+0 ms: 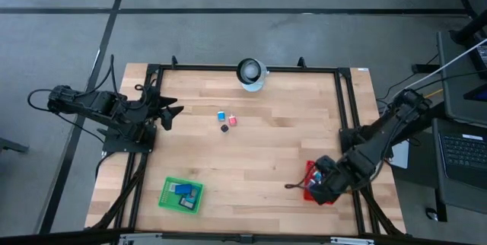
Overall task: Pick & Place Office items
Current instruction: Put the black charger adapter into the red bin, then put the pink charger adapter into the red bin
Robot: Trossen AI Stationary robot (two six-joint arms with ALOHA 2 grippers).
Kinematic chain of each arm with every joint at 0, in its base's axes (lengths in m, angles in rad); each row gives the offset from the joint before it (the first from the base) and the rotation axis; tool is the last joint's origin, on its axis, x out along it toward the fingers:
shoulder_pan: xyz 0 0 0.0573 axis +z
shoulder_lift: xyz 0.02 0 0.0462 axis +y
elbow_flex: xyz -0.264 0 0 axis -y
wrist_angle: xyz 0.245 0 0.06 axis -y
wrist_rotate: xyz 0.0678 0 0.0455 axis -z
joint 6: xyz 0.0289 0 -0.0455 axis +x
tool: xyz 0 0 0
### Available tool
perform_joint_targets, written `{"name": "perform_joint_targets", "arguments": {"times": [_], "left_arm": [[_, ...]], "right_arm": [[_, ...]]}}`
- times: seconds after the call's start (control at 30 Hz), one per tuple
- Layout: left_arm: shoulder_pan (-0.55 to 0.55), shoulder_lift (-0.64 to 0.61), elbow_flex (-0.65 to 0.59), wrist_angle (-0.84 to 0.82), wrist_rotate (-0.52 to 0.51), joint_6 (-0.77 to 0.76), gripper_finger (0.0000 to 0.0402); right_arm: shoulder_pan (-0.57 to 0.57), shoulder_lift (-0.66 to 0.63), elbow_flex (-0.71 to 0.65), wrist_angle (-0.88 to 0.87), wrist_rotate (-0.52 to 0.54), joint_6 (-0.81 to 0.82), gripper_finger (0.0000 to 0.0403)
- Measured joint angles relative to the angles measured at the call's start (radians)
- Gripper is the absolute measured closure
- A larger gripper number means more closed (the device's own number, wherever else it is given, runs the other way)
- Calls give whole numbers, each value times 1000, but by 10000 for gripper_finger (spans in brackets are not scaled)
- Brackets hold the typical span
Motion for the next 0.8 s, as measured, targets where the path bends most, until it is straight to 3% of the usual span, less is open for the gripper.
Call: {"name": "perform_joint_targets", "arguments": {"times": [0.17,0.4,0.53,0.6,0.73,0.8], "left_arm": [[0,0,0,0,0,0,162],[0,0,0,6,0,-2,162],[0,0,0,5,-1,-3,162],[0,0,0,5,-3,-3,162],[0,0,0,18,-24,-2,162],[0,0,0,25,-32,-1,162]], "right_arm": [[49,0,-76,98,40,132,373],[57,0,-79,83,116,191,242],[54,0,-77,81,146,190,193],[46,0,-64,84,256,203,181],[-20,-12,-37,122,610,213,177],[-84,-13,-33,132,696,199,180]]}}
